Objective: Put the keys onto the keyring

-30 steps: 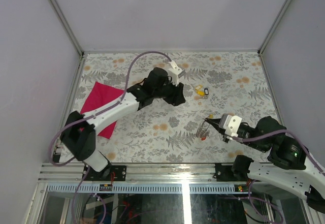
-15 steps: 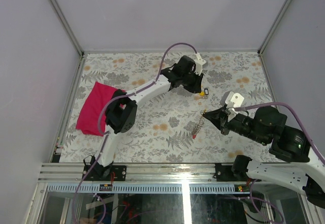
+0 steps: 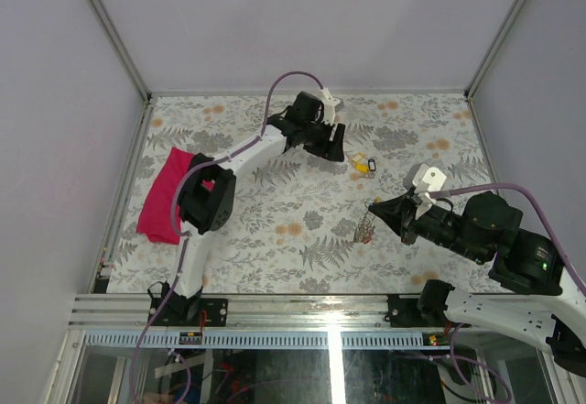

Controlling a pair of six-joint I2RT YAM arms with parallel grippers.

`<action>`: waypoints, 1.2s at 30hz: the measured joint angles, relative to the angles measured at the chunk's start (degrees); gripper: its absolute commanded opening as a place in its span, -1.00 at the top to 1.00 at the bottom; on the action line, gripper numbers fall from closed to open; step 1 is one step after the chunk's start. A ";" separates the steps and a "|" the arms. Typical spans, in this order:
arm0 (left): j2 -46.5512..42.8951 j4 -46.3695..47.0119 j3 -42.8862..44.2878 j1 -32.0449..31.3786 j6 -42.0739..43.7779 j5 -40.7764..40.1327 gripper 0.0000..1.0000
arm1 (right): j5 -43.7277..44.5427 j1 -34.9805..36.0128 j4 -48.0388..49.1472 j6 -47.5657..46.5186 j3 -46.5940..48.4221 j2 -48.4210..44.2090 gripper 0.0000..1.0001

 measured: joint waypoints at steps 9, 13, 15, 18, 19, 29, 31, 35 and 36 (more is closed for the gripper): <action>1.38 0.81 1.44 -1.29 1.70 -1.62 -0.34 | 1.40 0.00 0.00 0.94 -0.09 -0.02 1.00; 1.88 0.79 1.75 -4.55 4.90 -4.33 -0.35 | 1.40 0.00 0.00 1.25 -0.09 -0.02 1.00; 2.56 0.79 2.08 -6.75 7.04 -6.05 -0.35 | 1.38 0.00 0.00 1.36 -0.09 -0.02 1.00; 4.44 0.76 3.08 -9.44 9.88 -7.91 -0.34 | 1.29 0.00 0.02 1.75 -0.09 -0.02 1.00; 5.42 0.72 3.67 -10.43 10.82 -8.50 -0.33 | 1.25 0.00 0.02 1.90 -0.09 0.00 1.00; 13.88 0.70 10.93 -12.96 16.55 -14.53 -0.20 | 0.79 0.00 0.07 2.38 -0.17 0.72 1.00; 14.56 0.79 11.67 -12.96 17.25 -16.00 -0.18 | 0.79 0.00 0.07 2.51 -0.20 0.76 1.00; 15.04 0.81 12.17 -12.96 18.49 -18.38 -0.16 | 0.79 0.00 0.17 2.56 -0.39 0.76 1.00; 15.21 0.87 12.37 -12.96 18.69 -18.80 -0.16 | 0.79 0.00 0.37 2.56 -0.59 0.76 1.00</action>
